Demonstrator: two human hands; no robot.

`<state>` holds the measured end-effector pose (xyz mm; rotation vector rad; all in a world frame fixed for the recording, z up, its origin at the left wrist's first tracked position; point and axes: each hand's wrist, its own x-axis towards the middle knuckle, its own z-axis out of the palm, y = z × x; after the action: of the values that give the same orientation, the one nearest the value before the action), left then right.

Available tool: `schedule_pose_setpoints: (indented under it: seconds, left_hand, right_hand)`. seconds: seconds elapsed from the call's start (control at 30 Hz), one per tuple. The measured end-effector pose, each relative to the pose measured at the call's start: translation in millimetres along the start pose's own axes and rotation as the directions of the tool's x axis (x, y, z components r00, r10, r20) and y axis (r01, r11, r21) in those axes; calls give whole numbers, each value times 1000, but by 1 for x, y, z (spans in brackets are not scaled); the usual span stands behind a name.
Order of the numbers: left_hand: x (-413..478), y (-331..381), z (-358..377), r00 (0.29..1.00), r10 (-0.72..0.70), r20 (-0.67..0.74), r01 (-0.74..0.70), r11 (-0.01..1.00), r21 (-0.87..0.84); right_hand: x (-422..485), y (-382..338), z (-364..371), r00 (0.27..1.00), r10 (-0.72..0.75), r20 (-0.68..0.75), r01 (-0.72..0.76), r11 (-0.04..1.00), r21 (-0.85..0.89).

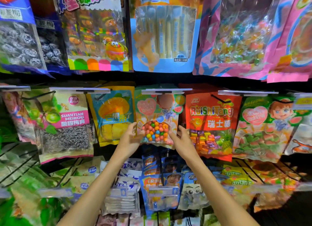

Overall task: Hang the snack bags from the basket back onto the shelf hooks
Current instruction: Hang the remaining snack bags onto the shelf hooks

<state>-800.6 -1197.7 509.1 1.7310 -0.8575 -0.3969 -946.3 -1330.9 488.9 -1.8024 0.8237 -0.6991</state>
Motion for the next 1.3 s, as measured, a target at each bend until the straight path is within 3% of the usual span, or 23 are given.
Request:
schedule_pose_setpoints:
  seconds: [0.1, 0.2, 0.3, 0.37, 0.47, 0.57, 0.8, 0.97, 1.13, 1.3]
  left_hand:
    - [-10, -1, -4, 998, 56, -27, -47, 967, 250]
    - [-17, -7, -9, 984, 171, -54, -109, 811, 575]
    - [-22, -9, -14, 977, 213, 11, -142, 608, 781]
    - [-24, -8, -16, 979, 200, 34, -131, 495, 859]
    - [-27, -3, -16, 982, 167, 90, -143, 340, 930]
    - [-29, 0, -13, 983, 138, 121, -152, 246, 957]
    - [-31, 10, 13, 974, 138, 177, -202, 198, 959]
    - [-26, 21, 32, 969, 104, 225, -244, 259, 934]
    - [-22, 36, 62, 928, 234, 291, -354, 306, 884]
    - [-19, 46, 104, 924, 249, 290, -364, 342, 866]
  right_hand:
    - [-7, -2, -7, 998, -39, 52, 46, 990, -134]
    - [-14, -3, -12, 990, -95, 106, 129, 910, -394]
    - [-23, -8, -17, 982, -116, 146, 186, 671, -718]
    - [-27, -12, -18, 981, -119, 154, 193, 499, -845]
    - [-31, -14, -18, 979, -138, 151, 190, 335, -923]
    - [-34, -15, -18, 978, -141, 153, 183, 232, -955]
    - [-43, -14, -41, 983, -119, 139, 162, 217, -963]
    - [-47, -5, -75, 989, -96, 110, 131, 256, -958]
    - [-49, 7, -110, 992, -100, 81, 104, 260, -960]
    - [-47, 15, -147, 990, -137, 40, 72, 240, -968]
